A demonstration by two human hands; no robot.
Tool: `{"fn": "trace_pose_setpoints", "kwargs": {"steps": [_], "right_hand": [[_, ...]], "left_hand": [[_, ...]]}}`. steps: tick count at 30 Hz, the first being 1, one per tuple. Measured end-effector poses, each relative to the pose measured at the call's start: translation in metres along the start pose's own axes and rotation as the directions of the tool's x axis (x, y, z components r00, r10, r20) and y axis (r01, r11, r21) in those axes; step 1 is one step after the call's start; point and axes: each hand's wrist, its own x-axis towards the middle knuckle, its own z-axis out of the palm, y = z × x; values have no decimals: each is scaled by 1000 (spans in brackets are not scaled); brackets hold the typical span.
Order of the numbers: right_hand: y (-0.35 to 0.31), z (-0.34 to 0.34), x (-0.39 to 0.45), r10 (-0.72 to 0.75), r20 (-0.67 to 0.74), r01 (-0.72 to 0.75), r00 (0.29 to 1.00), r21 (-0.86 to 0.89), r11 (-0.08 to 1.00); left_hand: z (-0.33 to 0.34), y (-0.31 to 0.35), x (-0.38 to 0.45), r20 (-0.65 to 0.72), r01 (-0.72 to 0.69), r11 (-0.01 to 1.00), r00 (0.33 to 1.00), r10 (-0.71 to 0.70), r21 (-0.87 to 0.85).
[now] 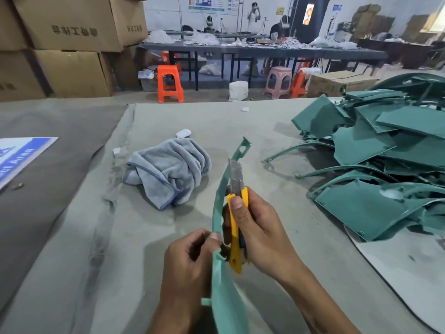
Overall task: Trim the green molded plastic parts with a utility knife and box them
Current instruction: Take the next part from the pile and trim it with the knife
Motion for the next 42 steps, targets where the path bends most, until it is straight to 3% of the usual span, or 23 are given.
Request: {"fn": "trace_pose_setpoints", "kwargs": {"steps": [2, 3, 5, 7, 12, 17, 23, 28, 38, 42], "right_hand": [[3, -7, 1, -192, -171, 171, 966, -133, 976], [6, -10, 2, -327, -269, 257, 906, -263, 930], [13, -19, 3, -481, -406, 302, 777, -429, 851], [19, -24, 6, -532, -437, 298, 725, -497, 815], [29, -11, 9, -524, -266, 293, 810, -591, 752], [37, -5, 7, -433, -218, 218, 875, -622, 753], [38, -8, 7, -435, -215, 211, 875, -639, 740], [38, -10, 8, -444, -190, 228, 876, -648, 727], [36, -9, 11, -540, -292, 207, 790, -701, 682], [32, -14, 12, -521, -371, 181, 768, -655, 734]], "left_hand": [[3, 1, -3, -27, 56, 992, 998, -59, -111], [3, 1, -3, -45, 82, 981, 995, -91, -179], [2, 4, -2, -52, 141, 931, 984, -169, -338], [2, 9, -1, -7, 185, 890, 978, -207, -417], [9, 17, -9, 14, 190, 853, 978, -210, -486], [12, 17, -12, 128, 276, 819, 961, -246, -503], [14, 20, -13, 17, 278, 797, 947, -319, -537], [17, 24, -15, 92, 384, 679, 901, -425, -626], [23, 20, -16, 8, 304, 780, 934, -358, -546], [20, 19, -14, -28, 295, 781, 928, -370, -551]]}}
